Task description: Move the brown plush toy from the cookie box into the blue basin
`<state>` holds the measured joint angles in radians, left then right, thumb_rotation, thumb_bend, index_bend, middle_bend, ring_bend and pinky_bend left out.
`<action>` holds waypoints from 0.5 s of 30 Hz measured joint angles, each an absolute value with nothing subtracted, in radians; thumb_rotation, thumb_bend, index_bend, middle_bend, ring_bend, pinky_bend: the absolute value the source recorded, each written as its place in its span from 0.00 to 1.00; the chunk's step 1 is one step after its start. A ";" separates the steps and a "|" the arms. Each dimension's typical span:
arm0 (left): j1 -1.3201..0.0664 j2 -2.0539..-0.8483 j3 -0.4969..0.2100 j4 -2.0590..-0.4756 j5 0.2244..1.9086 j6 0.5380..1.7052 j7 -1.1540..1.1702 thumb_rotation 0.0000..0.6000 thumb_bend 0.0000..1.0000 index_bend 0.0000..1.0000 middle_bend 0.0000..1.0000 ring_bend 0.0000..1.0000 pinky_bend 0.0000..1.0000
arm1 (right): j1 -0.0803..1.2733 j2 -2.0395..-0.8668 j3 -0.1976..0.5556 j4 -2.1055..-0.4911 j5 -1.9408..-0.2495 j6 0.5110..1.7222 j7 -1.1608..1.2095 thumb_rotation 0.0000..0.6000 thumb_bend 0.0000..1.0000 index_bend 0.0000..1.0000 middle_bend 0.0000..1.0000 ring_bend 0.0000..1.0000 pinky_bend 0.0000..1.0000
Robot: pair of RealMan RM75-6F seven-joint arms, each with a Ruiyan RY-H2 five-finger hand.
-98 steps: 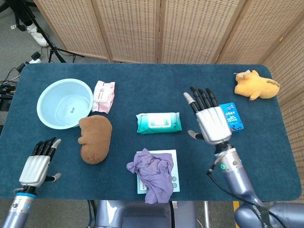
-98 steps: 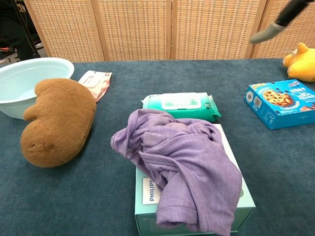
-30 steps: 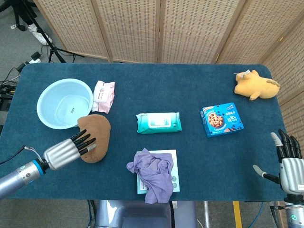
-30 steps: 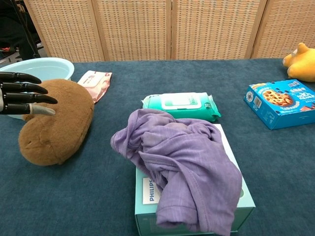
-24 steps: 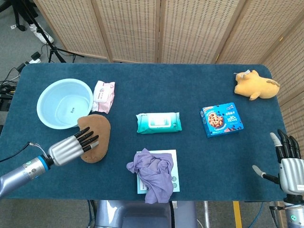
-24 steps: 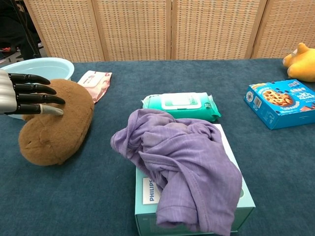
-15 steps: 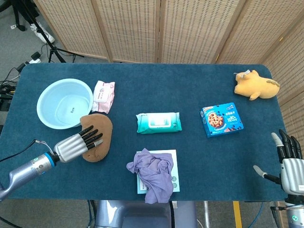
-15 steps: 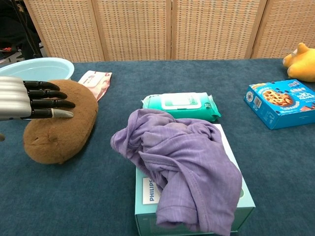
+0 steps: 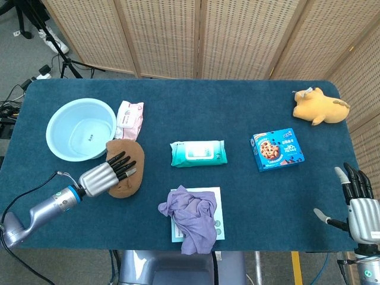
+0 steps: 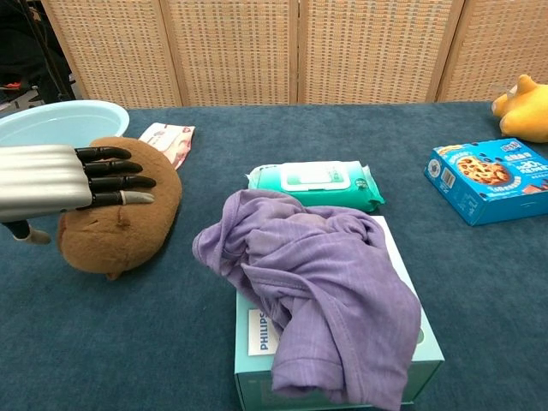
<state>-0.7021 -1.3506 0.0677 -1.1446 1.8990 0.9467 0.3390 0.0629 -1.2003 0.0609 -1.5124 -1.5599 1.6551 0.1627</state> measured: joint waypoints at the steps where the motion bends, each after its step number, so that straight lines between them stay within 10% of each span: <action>1: -0.704 -1.365 0.068 -1.126 1.901 0.958 0.335 1.00 0.15 0.02 0.00 0.00 0.00 | 0.062 -1.199 0.061 -1.513 -1.563 1.655 0.165 1.00 0.00 0.00 0.00 0.00 0.00; 8: -0.710 -1.448 0.076 -1.001 1.939 1.085 0.317 1.00 0.35 0.45 0.16 0.23 0.23 | 0.055 -1.193 0.064 -1.515 -1.574 1.662 0.182 1.00 0.00 0.00 0.00 0.00 0.00; 15: -0.709 -1.510 0.087 -0.902 1.955 1.178 0.289 1.00 0.45 0.66 0.31 0.37 0.33 | 0.051 -1.188 0.067 -1.521 -1.580 1.661 0.187 1.00 0.00 0.00 0.00 0.00 0.00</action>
<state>-0.7090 -1.5095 0.0872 -0.9018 1.9550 1.1784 0.2892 0.0509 -1.1883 0.0668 -1.5208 -1.5801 1.6613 0.1872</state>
